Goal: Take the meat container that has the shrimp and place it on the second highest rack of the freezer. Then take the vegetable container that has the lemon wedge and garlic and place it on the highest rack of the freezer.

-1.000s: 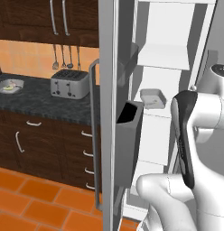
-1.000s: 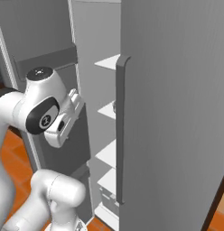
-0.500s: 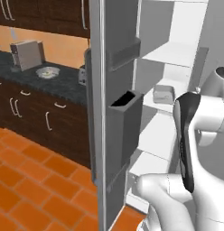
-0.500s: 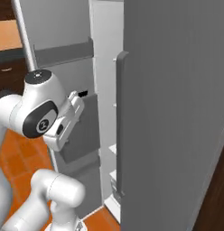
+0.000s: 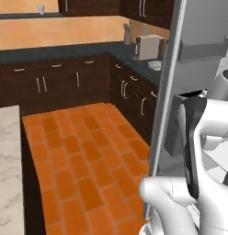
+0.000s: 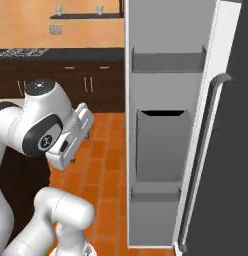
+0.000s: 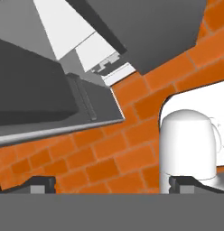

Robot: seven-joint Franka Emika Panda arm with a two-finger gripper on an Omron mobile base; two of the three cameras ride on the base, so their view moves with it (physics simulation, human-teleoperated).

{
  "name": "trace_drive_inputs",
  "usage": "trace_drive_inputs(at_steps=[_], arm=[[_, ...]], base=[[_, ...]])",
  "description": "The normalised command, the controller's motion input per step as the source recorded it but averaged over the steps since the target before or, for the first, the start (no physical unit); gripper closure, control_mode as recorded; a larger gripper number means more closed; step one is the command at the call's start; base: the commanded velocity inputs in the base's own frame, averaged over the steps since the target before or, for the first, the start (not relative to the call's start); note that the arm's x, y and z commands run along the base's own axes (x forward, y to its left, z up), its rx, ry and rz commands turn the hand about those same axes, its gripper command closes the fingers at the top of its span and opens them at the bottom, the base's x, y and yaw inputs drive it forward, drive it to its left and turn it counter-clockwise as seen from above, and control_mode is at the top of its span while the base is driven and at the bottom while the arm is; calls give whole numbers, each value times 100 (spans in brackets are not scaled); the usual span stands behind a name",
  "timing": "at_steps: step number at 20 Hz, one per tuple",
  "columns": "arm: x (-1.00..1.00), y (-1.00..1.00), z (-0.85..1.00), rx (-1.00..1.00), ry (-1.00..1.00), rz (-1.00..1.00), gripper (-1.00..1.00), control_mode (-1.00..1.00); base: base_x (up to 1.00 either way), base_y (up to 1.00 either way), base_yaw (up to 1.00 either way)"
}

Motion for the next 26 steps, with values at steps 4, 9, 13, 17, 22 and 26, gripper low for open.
trace_drive_inputs(at_steps=[4, 9, 13, 17, 22, 26], arm=[[0, 0, 0, 0, 0, 0, -100, 100], [0, 0, 0, 0, 0, 0, -100, 100], [0, 0, 0, 0, 0, 0, -100, 100], [0, 0, 0, 0, 0, 0, -100, 100], [0, 0, 0, 0, 0, 0, -100, 100], [0, 0, 0, 0, 0, 0, -100, 100]], base=[[-17, 1, 100], [50, 2, 35], [92, 0, -13], [90, 0, -23], [87, 13, -28], [86, 16, -28]])
